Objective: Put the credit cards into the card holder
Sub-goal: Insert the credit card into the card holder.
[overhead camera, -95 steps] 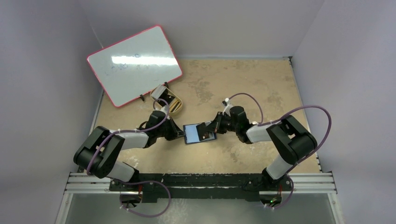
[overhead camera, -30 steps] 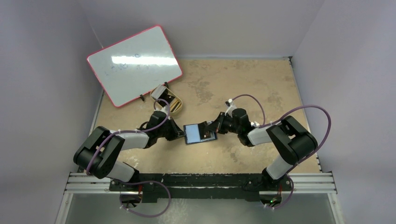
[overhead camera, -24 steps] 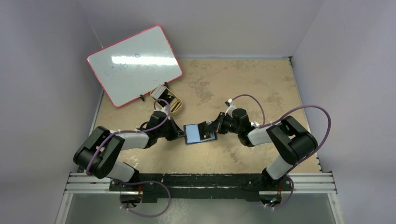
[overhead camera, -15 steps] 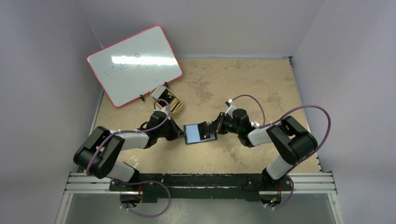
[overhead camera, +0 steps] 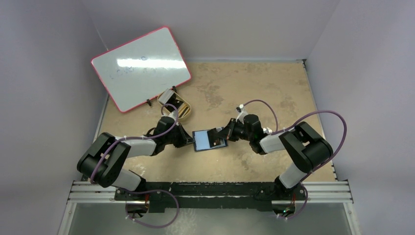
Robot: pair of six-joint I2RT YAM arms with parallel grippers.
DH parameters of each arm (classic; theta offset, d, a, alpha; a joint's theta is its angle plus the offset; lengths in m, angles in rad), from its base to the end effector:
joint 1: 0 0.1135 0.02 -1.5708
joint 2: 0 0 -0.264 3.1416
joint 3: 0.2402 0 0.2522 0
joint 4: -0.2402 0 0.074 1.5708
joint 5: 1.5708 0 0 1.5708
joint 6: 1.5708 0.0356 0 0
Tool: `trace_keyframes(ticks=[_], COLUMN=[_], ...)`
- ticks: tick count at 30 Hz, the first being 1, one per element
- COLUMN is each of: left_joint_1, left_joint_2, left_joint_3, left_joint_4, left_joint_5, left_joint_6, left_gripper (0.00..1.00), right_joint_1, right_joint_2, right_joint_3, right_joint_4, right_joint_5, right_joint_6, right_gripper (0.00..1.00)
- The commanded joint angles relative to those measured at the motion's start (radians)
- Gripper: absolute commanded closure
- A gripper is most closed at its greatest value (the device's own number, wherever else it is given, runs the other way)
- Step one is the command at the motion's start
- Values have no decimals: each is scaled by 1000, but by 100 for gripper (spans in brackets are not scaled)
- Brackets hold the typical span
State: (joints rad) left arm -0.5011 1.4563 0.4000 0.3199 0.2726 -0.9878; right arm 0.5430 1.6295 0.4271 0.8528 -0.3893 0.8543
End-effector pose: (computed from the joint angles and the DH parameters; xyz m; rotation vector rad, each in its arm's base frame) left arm 0.2084 -0.1251 0.1193 -0.4580 2.4797 -1.0097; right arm 0.2329 0.1563 0.1335 0.0394 2.1232 1.2644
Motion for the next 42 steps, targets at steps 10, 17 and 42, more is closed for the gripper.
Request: trace_keyframes(ticks=[10,17,42], left_joint_1=[-15,-19,-83], left_joint_2=[2,-5,-4], left_joint_3=[19,18,16], left_joint_4=[-49,-53,36], left_joint_5=[-36,-39,-84], left_joint_6=[9,8,-57], left_gripper=[100,100,100], right_joint_1=[3,3,31], right_joint_2=[54,63,100], right_joint_3=[33,34,157], right_joint_4=[23,16,-201], right_joint_5=[-42,-45,-13], right_joint_6=[5,8,-95], right_gripper=[100,100,85])
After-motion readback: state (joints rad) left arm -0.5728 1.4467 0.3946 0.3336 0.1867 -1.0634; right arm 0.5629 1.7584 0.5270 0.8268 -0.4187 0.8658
